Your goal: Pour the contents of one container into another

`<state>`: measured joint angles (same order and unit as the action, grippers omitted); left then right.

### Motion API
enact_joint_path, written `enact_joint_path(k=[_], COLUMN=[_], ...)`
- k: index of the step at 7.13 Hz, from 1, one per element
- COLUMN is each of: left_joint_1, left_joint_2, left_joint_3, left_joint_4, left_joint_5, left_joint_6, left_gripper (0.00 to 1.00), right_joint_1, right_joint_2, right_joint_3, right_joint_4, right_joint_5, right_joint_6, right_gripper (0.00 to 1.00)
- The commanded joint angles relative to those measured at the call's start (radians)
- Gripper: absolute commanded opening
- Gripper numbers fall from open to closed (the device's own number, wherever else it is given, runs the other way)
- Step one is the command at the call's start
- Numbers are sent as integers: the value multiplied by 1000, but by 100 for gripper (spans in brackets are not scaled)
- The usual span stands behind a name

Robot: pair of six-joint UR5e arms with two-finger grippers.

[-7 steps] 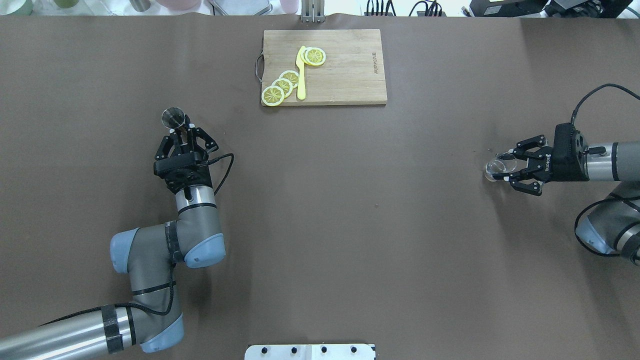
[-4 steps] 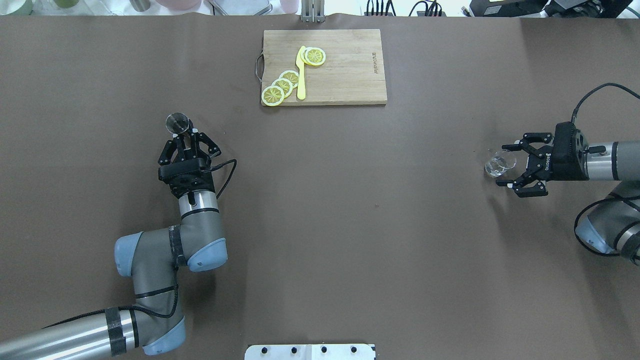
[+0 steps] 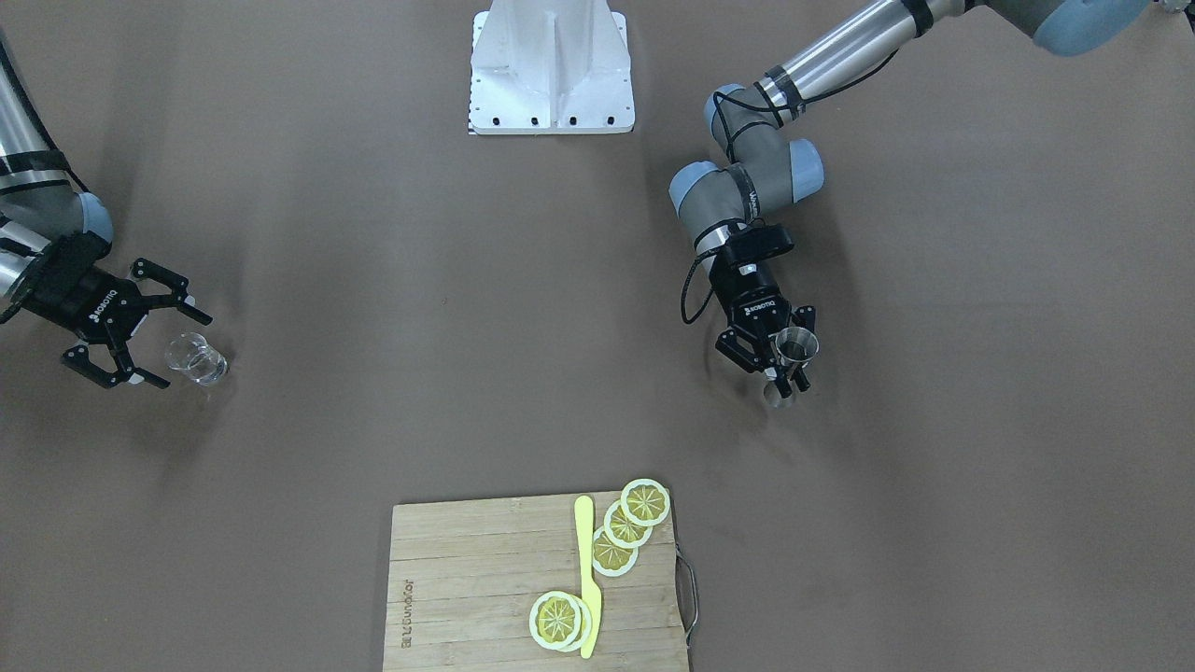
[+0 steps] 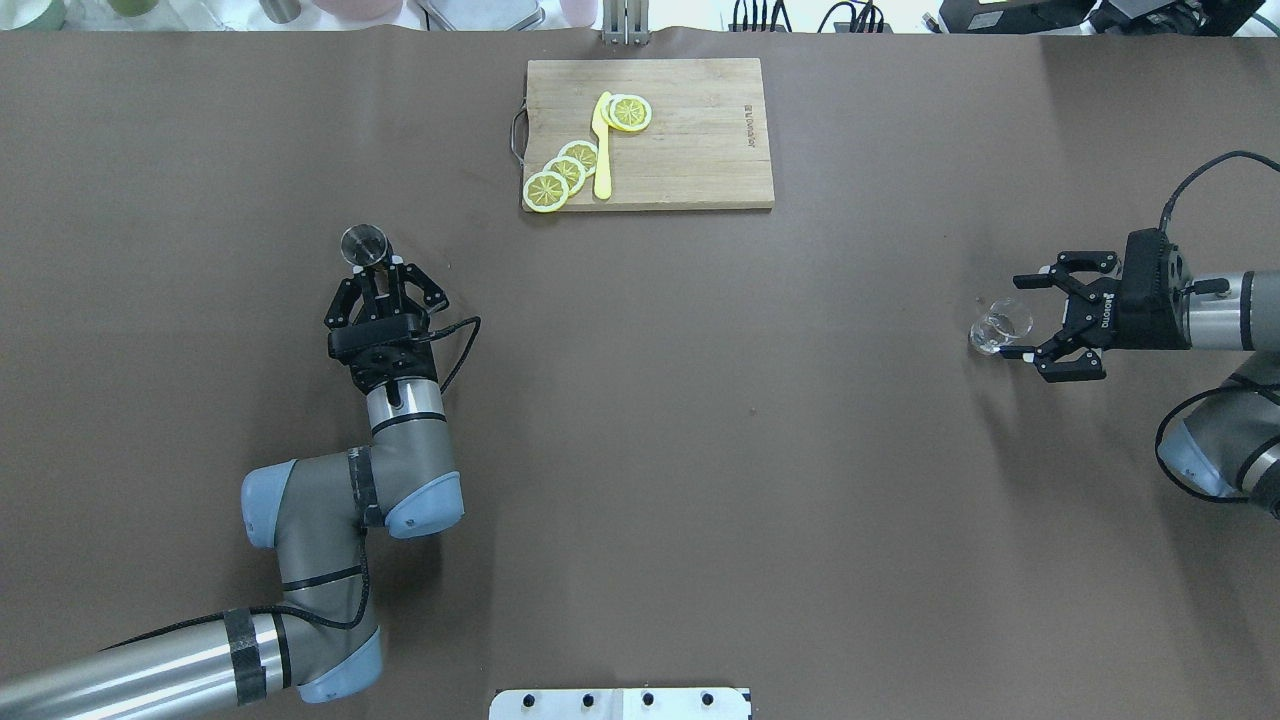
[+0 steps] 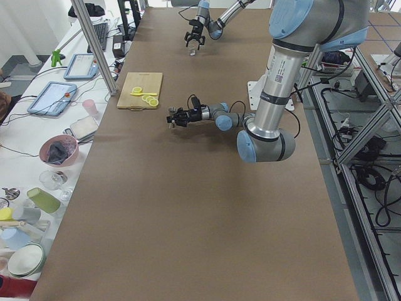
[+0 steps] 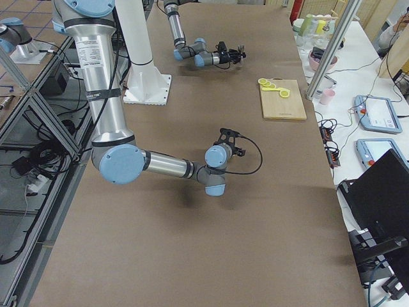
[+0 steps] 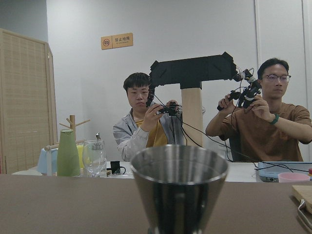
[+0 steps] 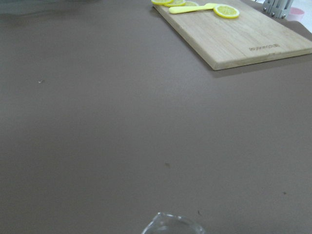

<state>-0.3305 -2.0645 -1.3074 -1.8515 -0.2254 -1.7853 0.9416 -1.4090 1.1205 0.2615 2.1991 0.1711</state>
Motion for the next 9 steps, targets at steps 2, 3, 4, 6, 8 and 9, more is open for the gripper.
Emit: enact_joint_path(k=[2, 3, 4, 6, 8, 9], left_joint_1=[-5, -5, -5, -5, -4, -4], left_joint_2=[-28, -29, -29, -31, -31, -31], left_joint_3=[10, 19, 22, 20, 23, 28], left_joint_4=[9, 9, 9, 9, 9, 9], left_joint_5=[-8, -9, -9, -9, -9, -9], left_joint_6=[7, 7, 7, 7, 7, 7], left_gripper=[0, 0, 0, 0, 0, 0], right_joint_1=[127, 172, 178, 190, 197, 207], right_joint_2=[-74, -79, -115, -134, -172, -171], right_joint_3=[233, 311, 379, 464, 568, 599], right_joint_4=[-190, -306, -412, -624, -872, -997], right_joint_5=[84, 115, 113, 58, -56, -71], right_joint_6=[30, 28, 27, 25, 25, 27], right_gripper=[99, 99, 100, 100, 100, 100])
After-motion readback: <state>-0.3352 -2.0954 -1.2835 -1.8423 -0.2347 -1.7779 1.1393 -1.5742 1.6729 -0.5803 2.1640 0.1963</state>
